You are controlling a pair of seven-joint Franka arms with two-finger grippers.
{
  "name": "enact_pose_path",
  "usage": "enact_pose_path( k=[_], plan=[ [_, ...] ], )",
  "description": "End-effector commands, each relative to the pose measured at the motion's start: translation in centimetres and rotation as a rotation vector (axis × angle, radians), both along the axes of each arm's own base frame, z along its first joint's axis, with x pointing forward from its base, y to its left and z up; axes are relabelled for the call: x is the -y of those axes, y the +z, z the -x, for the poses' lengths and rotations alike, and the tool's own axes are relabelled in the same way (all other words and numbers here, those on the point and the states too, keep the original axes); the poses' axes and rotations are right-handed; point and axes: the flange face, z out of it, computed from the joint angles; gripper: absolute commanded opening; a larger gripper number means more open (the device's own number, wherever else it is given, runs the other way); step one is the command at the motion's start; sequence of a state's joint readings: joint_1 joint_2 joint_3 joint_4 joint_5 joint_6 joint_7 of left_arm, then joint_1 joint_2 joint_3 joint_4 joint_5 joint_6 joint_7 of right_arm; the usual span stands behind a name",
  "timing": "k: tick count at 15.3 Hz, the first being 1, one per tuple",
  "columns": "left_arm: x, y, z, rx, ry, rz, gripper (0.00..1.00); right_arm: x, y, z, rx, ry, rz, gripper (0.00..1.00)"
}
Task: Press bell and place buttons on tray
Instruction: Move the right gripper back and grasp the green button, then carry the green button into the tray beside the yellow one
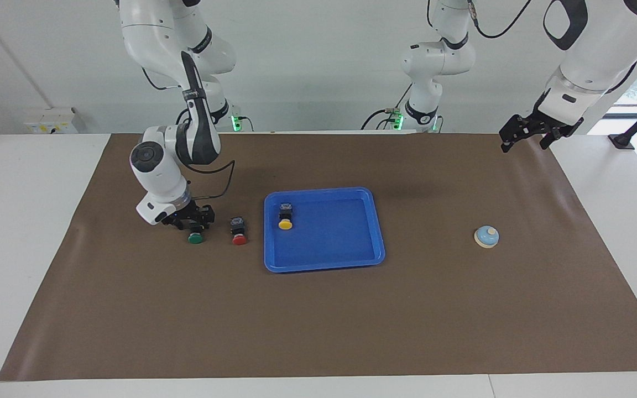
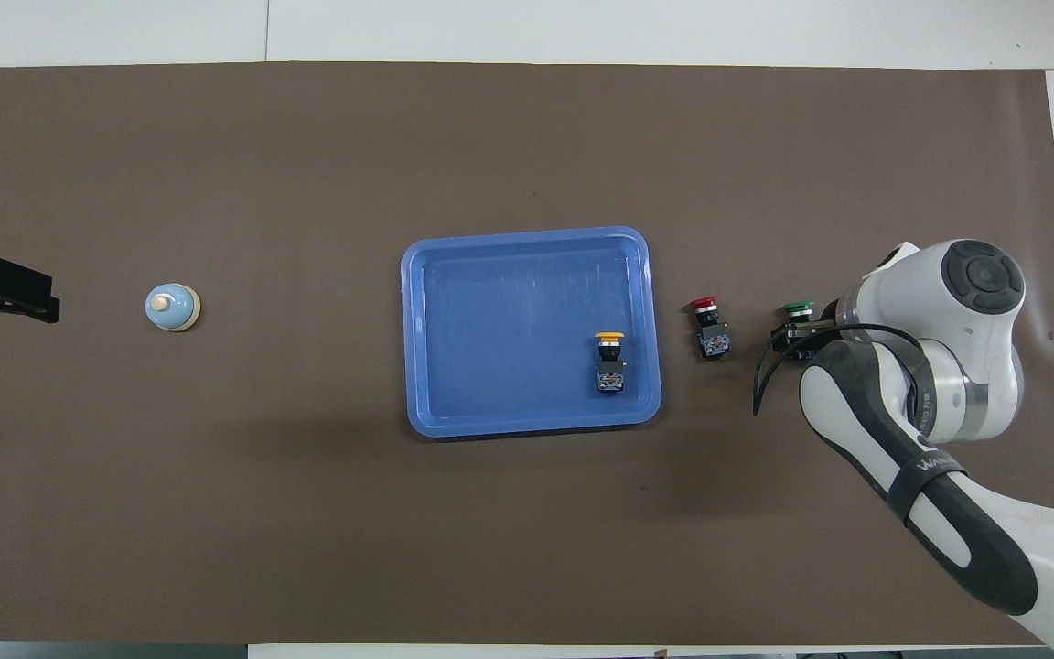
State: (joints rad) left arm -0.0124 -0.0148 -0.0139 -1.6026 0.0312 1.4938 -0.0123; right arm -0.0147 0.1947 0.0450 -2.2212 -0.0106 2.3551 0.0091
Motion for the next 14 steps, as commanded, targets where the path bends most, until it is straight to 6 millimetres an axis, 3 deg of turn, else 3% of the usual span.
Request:
enact_pose_path(
  k=[1, 4, 6, 7, 10, 12, 14],
  plan=[
    [-0.2, 0.1, 0.4, 0.006, 0.002, 0.007, 1.00, -0.1, 0.1, 0.0, 0.009, -0.011, 0.008, 0.03],
    [-0.2, 0.1, 0.4, 0.006, 0.002, 0.007, 1.00, -0.7, 1.6, -1.1, 0.031, 0.002, 0.008, 0.00],
    [-0.2, 0.1, 0.4, 0.006, 0.003, 0.007, 1.00, -1.7, 4.4, -2.9, 0.025, 0.010, 0.006, 0.00],
    [-0.2, 0.1, 0.4, 0.006, 0.002, 0.007, 1.00, -3.3, 6.1, -4.0, 0.025, 0.011, 0.005, 0.00],
    [-0.2, 0.1, 0.4, 0.006, 0.003, 0.007, 1.00, -11.6, 9.9, -5.8, 0.034, -0.034, 0.006, 0.00],
    [-0.2, 0.1, 0.4, 0.006, 0.002, 0.008, 1.00, -17.3, 10.9, -5.2, 0.055, -0.041, -0.004, 0.00],
    [-0.2, 0.1, 0.4, 0.006, 0.003, 0.007, 1.00, -25.0, 11.2, -4.1, 0.067, -0.059, -0.014, 0.00]
  ],
)
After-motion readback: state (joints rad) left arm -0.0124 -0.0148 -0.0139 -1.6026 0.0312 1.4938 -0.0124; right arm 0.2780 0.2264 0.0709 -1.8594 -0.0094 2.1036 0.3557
